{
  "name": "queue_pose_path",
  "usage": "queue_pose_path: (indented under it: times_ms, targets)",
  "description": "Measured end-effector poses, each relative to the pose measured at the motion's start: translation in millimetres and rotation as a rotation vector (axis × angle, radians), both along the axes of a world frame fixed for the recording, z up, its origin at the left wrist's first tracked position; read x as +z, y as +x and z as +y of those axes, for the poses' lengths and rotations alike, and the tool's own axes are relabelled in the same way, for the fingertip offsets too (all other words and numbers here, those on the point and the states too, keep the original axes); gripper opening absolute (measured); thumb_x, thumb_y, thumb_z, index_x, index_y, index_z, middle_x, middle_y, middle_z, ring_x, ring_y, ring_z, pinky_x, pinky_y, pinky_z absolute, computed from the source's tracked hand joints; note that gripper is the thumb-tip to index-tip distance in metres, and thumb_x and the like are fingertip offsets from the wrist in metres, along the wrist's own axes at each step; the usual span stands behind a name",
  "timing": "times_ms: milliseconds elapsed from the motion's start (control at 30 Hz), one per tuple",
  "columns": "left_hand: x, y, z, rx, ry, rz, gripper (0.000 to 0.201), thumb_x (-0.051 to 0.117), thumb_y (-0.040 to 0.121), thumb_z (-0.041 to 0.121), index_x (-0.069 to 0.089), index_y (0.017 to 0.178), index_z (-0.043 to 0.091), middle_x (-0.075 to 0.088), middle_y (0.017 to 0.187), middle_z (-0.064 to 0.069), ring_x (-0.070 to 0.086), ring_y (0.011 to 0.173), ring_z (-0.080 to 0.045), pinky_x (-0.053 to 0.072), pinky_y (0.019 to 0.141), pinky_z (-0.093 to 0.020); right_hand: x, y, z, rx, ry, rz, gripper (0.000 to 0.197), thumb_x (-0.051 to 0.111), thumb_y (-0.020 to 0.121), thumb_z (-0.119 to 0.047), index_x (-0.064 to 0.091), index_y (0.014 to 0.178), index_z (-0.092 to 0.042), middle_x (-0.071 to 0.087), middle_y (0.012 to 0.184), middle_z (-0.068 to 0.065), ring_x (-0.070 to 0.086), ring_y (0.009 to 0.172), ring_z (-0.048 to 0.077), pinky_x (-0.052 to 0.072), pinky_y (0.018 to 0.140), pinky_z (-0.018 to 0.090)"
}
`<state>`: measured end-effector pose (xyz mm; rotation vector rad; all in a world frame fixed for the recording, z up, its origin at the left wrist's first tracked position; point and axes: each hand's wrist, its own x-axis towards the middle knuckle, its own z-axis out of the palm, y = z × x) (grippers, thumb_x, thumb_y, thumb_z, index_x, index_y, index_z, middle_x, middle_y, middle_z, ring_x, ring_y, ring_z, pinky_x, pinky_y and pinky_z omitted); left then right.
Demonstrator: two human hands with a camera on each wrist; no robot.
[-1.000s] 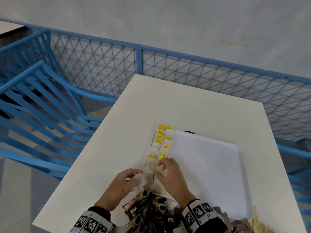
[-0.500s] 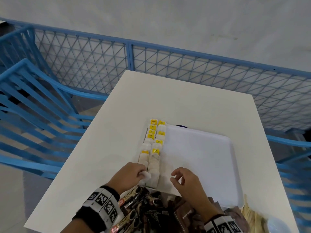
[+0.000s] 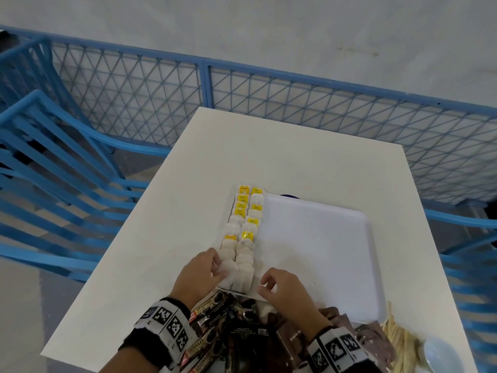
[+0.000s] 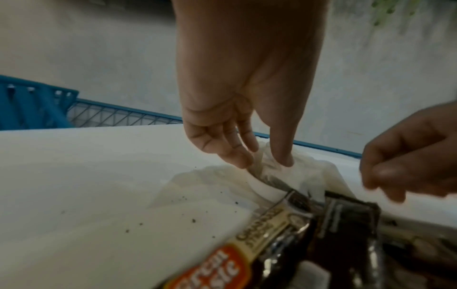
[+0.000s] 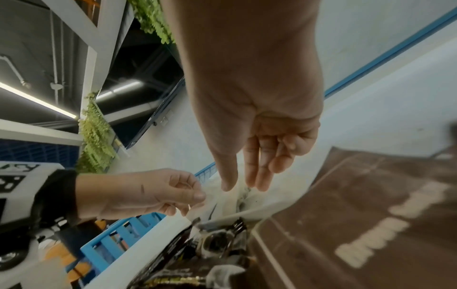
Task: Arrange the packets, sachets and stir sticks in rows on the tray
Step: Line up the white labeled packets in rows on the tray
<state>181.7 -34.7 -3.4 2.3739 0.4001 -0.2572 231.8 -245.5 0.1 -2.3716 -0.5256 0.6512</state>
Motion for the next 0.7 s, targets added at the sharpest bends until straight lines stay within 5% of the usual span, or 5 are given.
queue_pose_path:
  times_ms: [100, 267, 467, 700]
  targets:
    - [1.2, -5.0, 0.3, 0.095, -0.084, 0.034, 0.027, 0.074, 0.077, 0.027, 0.048, 0.077, 0.021, 0.055, 0.076, 0.003, 0.049, 0.068, -0.008, 0.036, 0.058, -0.017, -1.9, 0.0, 17.6, 0.021, -0.103, 0.034, 0.022, 0.061, 0.083, -0.039, 0.063, 0.085, -0.018, 0.056, 0.080, -0.008, 0.052, 0.076, 0.009, 0.041, 0.065, 0.022]
    - [-4.7, -7.5, -3.7, 0.202, -0.114, 0.048, 0.028, 0.070, 0.081, 0.018, 0.050, 0.062, 0.020, 0.053, 0.067, 0.004, 0.046, 0.061, -0.009, 0.037, 0.057, -0.017, -6.4, 1.6, 33.1, 0.011, -0.154, 0.051, 0.031, 0.057, 0.083, -0.035, 0.043, 0.061, -0.019, 0.050, 0.069, -0.003, 0.051, 0.071, 0.016, 0.038, 0.058, 0.028]
    - [-6.6, -11.1, -10.9, 0.263, -0.124, -0.020, 0.022, 0.065, 0.084, 0.016, 0.052, 0.068, 0.020, 0.058, 0.070, 0.000, 0.051, 0.064, -0.015, 0.041, 0.060, -0.019, -4.0, 4.5, 30.9, -0.058, -0.101, 0.083, 0.024, 0.061, 0.081, -0.036, 0.053, 0.074, -0.015, 0.051, 0.070, -0.004, 0.047, 0.066, 0.012, 0.035, 0.054, 0.023]
    - [-4.2, -8.9, -11.8, 0.287, -0.128, -0.025, 0.033, 0.066, 0.084, 0.019, 0.051, 0.113, 0.014, 0.049, 0.099, -0.005, 0.053, 0.081, -0.015, 0.034, 0.068, -0.013, 0.6, 8.2, 34.6, -0.235, 0.033, 0.236, 0.049, 0.064, 0.084, -0.031, 0.046, 0.124, -0.011, 0.062, 0.108, 0.007, 0.055, 0.084, 0.012, 0.035, 0.056, 0.009]
